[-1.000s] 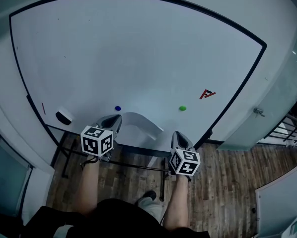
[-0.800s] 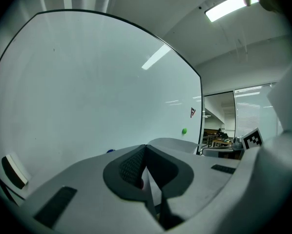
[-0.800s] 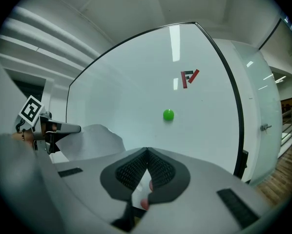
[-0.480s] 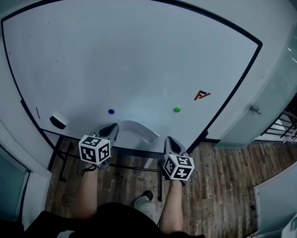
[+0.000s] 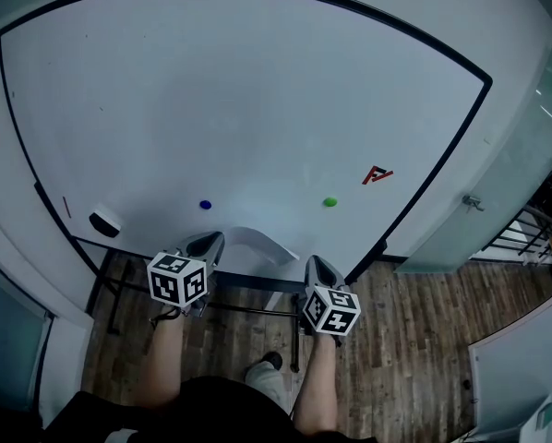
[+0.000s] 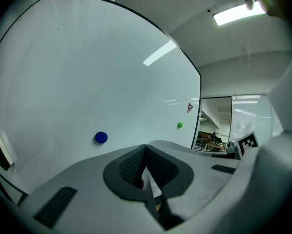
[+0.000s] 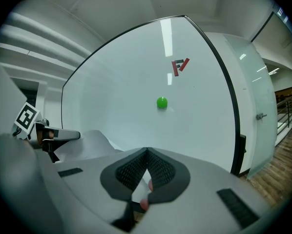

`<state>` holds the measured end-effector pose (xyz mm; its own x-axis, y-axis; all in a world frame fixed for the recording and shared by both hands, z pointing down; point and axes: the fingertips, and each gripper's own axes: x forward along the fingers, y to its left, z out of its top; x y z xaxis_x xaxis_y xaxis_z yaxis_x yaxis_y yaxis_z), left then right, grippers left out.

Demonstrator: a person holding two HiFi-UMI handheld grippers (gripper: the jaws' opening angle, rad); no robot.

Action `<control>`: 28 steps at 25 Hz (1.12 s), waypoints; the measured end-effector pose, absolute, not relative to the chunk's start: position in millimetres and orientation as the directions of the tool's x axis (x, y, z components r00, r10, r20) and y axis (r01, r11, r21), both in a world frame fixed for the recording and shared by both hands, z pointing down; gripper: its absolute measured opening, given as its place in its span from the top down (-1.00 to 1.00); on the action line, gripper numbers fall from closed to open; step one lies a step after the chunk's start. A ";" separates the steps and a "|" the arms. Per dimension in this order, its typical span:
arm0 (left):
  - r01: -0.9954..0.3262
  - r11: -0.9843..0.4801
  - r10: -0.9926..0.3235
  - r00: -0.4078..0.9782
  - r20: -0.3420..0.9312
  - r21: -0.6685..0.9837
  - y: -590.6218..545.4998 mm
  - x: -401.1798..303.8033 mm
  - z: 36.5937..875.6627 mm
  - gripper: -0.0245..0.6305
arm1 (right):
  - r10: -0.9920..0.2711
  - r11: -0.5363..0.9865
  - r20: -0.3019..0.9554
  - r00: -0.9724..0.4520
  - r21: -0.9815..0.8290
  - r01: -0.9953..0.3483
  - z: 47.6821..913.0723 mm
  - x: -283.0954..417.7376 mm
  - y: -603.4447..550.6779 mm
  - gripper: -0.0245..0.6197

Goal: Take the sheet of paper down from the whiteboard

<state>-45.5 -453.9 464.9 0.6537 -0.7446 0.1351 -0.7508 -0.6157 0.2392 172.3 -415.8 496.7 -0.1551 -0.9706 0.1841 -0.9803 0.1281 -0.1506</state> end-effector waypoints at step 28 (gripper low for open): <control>-0.724 -0.629 -0.720 0.680 0.139 0.283 -452.8 -35.3 474.2 0.86 | -0.966 0.114 0.218 -0.138 -0.119 -0.986 511.0 177.6 -418.8 0.85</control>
